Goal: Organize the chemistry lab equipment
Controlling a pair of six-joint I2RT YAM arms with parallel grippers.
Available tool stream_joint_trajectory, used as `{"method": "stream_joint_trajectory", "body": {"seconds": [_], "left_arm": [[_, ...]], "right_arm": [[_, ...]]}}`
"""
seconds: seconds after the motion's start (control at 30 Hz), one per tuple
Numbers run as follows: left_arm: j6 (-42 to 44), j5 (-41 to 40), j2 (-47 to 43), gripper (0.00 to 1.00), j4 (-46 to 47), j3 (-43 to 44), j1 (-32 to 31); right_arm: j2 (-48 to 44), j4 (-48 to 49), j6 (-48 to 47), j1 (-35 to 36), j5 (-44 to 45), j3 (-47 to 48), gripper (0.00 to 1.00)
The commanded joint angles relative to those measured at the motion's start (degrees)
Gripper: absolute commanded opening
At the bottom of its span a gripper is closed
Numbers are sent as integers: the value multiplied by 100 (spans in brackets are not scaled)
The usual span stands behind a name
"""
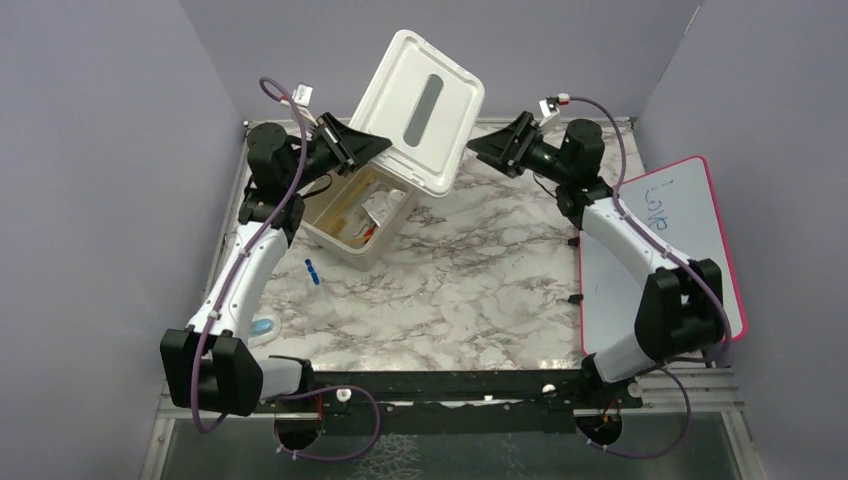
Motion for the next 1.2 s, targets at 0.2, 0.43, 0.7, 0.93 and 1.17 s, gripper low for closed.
{"method": "stream_joint_trajectory", "body": {"seconds": [0.2,0.43,0.7,0.93,1.17], "left_arm": [[-1119,1044,-266,0,1006,-51,252],[-1177,1083,-381,0,1132,-241,285],[-151,337,-552,66,170,-1024,677],[2352,-1835,-613,80,-2639,-52,971],[3723,-3904,-684,82,-3648,766,976]], "right_arm": [[1213,2390,1725,115,-1266,957,76],[1586,4027,2899,398,-1251,710,45],[1077,4132,2660,524,-537,-100,11],[853,3283,2252,546,-77,-267,9],[1140,2789,2246,1078,461,-105,9]]}}
